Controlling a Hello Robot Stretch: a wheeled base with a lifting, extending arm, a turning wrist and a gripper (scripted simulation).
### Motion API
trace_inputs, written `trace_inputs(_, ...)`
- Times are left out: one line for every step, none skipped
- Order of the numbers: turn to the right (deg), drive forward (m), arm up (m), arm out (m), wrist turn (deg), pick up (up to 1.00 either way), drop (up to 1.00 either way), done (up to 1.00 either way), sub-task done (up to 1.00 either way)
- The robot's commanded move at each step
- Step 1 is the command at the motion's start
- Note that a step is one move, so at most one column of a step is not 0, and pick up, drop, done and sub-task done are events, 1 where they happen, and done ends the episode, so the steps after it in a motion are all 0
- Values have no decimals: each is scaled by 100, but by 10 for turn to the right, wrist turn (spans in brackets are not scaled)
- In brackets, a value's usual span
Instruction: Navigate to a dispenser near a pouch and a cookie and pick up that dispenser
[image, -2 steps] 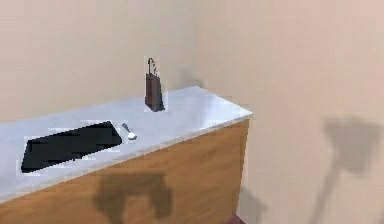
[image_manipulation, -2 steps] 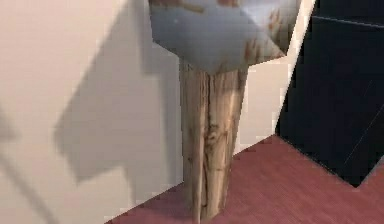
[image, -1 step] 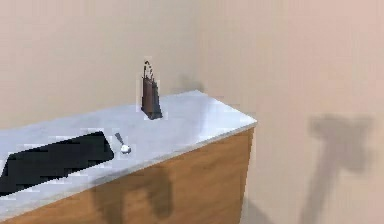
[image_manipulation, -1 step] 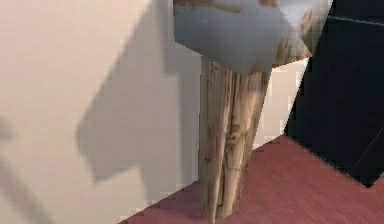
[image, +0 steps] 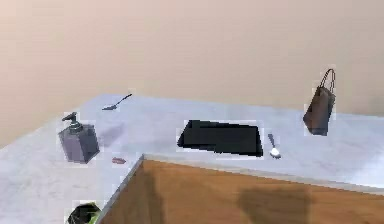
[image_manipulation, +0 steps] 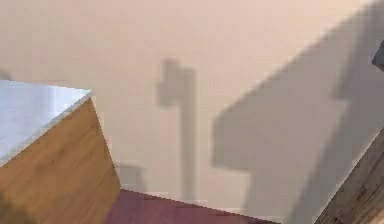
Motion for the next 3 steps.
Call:
trace_inputs(-450, 0, 0, 0, 0, 0, 0, 0, 0)
trace_inputs(-450, 0, 0, 0, 0, 0, 0, 0, 0)
trace_inputs(-270, 0, 0, 0, 0, 0, 0, 0, 0)
